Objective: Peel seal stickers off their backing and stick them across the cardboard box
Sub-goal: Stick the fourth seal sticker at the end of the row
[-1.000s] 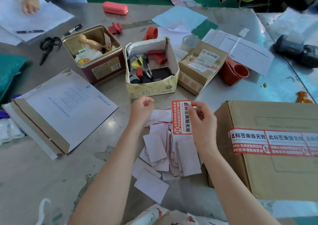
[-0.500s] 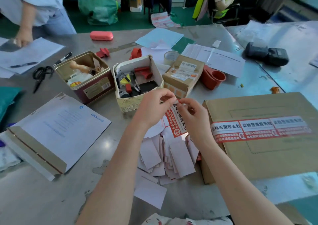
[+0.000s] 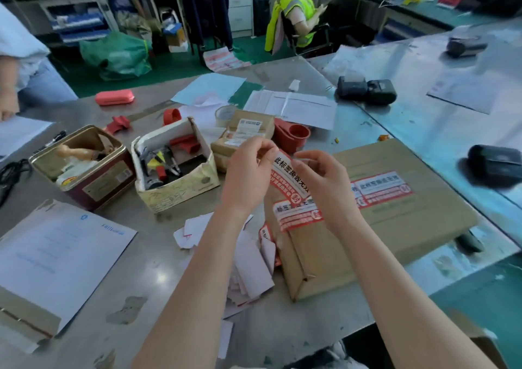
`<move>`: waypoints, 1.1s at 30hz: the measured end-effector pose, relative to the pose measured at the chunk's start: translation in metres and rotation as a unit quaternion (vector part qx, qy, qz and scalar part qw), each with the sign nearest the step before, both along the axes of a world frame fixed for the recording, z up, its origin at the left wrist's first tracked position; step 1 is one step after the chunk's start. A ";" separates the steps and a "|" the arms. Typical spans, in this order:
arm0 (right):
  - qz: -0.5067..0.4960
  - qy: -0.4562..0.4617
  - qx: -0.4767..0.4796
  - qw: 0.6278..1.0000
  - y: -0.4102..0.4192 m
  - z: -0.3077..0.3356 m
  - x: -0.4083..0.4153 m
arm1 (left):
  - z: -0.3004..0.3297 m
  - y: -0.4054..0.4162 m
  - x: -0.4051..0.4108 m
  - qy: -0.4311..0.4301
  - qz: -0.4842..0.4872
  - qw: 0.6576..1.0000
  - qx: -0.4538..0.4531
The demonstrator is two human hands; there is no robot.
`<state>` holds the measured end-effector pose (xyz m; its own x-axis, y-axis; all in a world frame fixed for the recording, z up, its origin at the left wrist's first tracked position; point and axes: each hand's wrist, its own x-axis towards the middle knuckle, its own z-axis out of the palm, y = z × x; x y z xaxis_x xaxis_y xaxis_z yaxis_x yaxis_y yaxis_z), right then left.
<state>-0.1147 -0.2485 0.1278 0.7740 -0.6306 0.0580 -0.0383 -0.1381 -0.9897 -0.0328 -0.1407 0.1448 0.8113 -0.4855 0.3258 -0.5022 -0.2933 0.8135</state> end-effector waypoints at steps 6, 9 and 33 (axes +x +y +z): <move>-0.032 -0.004 0.028 0.999 -0.057 -0.001 -0.028 | 0.011 -0.054 -0.027 0.017 0.013 0.999 -0.051; -0.061 -0.009 0.059 0.996 -0.085 0.001 -0.042 | 0.006 -0.082 -0.034 0.077 0.044 0.994 -0.056; -0.129 0.089 -0.161 0.974 -0.215 -0.026 -0.088 | -0.038 -0.186 -0.102 0.045 0.051 0.984 0.165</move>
<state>-0.2027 -0.4637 0.1014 0.6075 -0.7769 0.1655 -0.2797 -0.4042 -0.8709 -0.1346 -0.3272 0.1066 0.8800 -0.4666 0.0888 -0.3862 -0.5939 0.7058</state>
